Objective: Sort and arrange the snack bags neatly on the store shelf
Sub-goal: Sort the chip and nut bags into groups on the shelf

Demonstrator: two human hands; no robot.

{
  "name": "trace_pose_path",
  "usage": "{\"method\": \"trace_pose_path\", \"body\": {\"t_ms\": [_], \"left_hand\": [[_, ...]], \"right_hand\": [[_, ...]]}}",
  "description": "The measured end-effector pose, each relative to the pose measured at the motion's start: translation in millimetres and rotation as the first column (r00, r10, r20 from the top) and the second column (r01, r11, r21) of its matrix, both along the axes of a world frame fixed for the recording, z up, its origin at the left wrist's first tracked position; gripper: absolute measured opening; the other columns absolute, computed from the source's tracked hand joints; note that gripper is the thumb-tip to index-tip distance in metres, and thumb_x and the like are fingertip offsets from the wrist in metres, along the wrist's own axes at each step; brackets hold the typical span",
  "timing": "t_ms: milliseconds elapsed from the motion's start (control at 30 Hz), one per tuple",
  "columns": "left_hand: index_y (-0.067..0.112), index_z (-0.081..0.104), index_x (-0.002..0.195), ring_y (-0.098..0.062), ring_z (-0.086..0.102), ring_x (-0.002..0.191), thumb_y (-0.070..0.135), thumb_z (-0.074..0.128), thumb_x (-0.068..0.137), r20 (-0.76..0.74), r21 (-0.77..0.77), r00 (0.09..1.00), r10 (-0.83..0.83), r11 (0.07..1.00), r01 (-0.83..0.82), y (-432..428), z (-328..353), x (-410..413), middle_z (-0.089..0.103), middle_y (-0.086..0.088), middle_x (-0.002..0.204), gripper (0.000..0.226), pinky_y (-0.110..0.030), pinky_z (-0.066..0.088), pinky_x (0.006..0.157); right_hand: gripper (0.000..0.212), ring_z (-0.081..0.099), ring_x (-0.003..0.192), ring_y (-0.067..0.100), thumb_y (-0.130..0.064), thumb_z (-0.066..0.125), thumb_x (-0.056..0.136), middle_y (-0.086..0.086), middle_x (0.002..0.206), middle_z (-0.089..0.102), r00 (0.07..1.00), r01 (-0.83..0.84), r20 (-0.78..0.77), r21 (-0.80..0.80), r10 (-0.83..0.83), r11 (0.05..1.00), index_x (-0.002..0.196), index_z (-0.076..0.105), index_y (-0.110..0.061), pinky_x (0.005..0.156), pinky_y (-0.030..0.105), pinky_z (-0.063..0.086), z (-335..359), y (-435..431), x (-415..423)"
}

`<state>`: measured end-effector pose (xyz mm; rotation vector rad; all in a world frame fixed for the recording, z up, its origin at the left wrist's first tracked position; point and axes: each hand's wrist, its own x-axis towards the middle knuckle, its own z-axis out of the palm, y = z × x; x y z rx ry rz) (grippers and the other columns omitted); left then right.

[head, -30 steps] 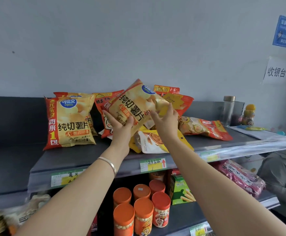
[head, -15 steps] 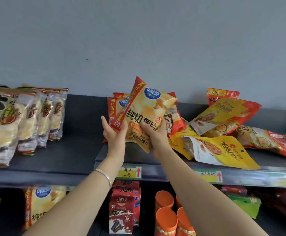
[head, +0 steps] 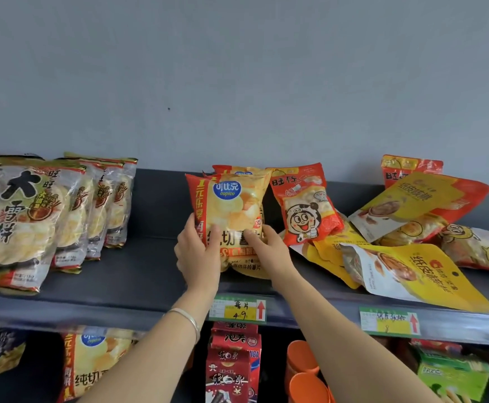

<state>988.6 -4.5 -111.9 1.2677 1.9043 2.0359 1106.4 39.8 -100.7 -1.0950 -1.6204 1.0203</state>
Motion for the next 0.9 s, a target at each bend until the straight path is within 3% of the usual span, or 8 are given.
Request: {"method": "trace_pose_path", "body": {"t_ms": [67, 133, 200, 400, 567, 667, 767, 900], "left_hand": [[0.026, 0.035, 0.141, -0.025, 0.043, 0.123, 0.046, 0.045, 0.094, -0.061, -0.030, 0.998, 0.019, 0.999, -0.021, 2, -1, 0, 0.046, -0.004, 0.134, 0.053, -0.057, 0.038, 0.100], [0.025, 0.033, 0.143, -0.023, 0.043, 0.123, 0.044, 0.045, 0.094, -0.077, -0.032, 0.997, 0.014, 0.999, -0.017, 3, -1, 0, 0.044, -0.005, 0.136, 0.054, -0.057, 0.037, 0.101], [0.022, 0.031, 0.143, -0.022, 0.043, 0.125, 0.041, 0.046, 0.095, -0.091, 0.004, 0.996, 0.023, 1.000, -0.023, 2, -3, 0, 0.041, -0.005, 0.138, 0.055, -0.055, 0.036, 0.103], [0.013, 0.040, 0.136, -0.029, 0.045, 0.122, 0.026, 0.054, 0.093, -0.328, 0.116, 0.940, 0.090, 0.992, -0.055, 0, -7, 4, 0.042, -0.014, 0.135, 0.047, -0.055, 0.040, 0.099], [0.018, 0.049, 0.123, -0.029, 0.041, 0.122, 0.017, 0.065, 0.083, -0.640, 0.274, 0.735, 0.224, 0.960, -0.054, 1, -13, 16, 0.048, -0.014, 0.128, 0.043, -0.058, 0.030, 0.104], [0.018, 0.052, 0.119, -0.029, 0.041, 0.121, 0.013, 0.066, 0.082, -0.756, 0.279, 0.633, 0.168, 0.957, 0.079, 2, -5, 30, 0.051, -0.013, 0.126, 0.040, -0.054, 0.037, 0.102], [0.016, 0.054, 0.119, -0.022, 0.043, 0.117, 0.008, 0.065, 0.081, -0.810, 0.186, 0.587, -0.007, 0.945, 0.268, 9, 9, 53, 0.052, -0.010, 0.124, 0.040, -0.038, 0.041, 0.096], [0.011, 0.053, 0.128, -0.017, 0.046, 0.120, 0.006, 0.061, 0.088, -0.712, 0.017, 0.644, -0.281, 0.910, 0.415, 30, 26, 91, 0.051, -0.006, 0.128, 0.042, -0.024, 0.036, 0.100]], "right_hand": [[0.074, 0.062, 0.104, 0.021, -0.084, 0.041, 0.062, -0.004, 0.112, 0.066, 0.997, 0.064, 0.048, 0.021, -0.065, 0.998, 0.116, 0.055, -0.034, 0.094, 0.049, 0.050, 0, -1, -1], [0.087, 0.061, 0.106, 0.022, -0.090, 0.031, 0.064, -0.002, 0.113, 0.065, 0.988, 0.128, 0.085, 0.029, -0.130, 0.991, 0.121, 0.054, -0.029, 0.094, 0.050, 0.049, 1, -2, -2], [0.086, 0.062, 0.103, 0.022, -0.088, 0.025, 0.070, -0.001, 0.110, 0.066, 0.981, 0.159, 0.109, 0.042, -0.163, 0.986, 0.119, 0.055, -0.025, 0.091, 0.050, 0.050, 3, -4, -2], [0.060, 0.063, 0.092, 0.020, -0.070, 0.030, 0.090, 0.000, 0.098, 0.066, 0.973, 0.221, 0.055, 0.067, -0.225, 0.973, 0.106, 0.057, -0.019, 0.083, 0.043, 0.052, 7, -10, 2], [0.025, 0.061, 0.086, 0.014, -0.044, 0.042, 0.099, -0.008, 0.088, 0.062, 0.966, 0.256, -0.088, 0.171, -0.244, 0.952, 0.099, 0.055, -0.022, 0.079, 0.038, 0.051, 8, -16, 11], [0.013, 0.059, 0.091, 0.013, -0.031, 0.047, 0.100, -0.007, 0.096, 0.061, 0.968, 0.241, -0.016, 0.333, -0.250, 0.912, 0.103, 0.056, -0.023, 0.079, 0.033, 0.050, 13, -14, 27], [0.020, 0.060, 0.095, 0.014, -0.025, 0.050, 0.098, 0.001, 0.110, 0.062, 0.952, 0.237, 0.069, 0.447, -0.297, 0.862, 0.114, 0.058, -0.015, 0.082, 0.034, 0.054, 26, -2, 52], [0.022, 0.058, 0.094, 0.014, -0.020, 0.052, 0.097, 0.003, 0.113, 0.061, 0.907, 0.265, 0.126, 0.571, -0.402, 0.777, 0.115, 0.061, -0.013, 0.077, 0.029, 0.050, 52, 15, 96]]}}
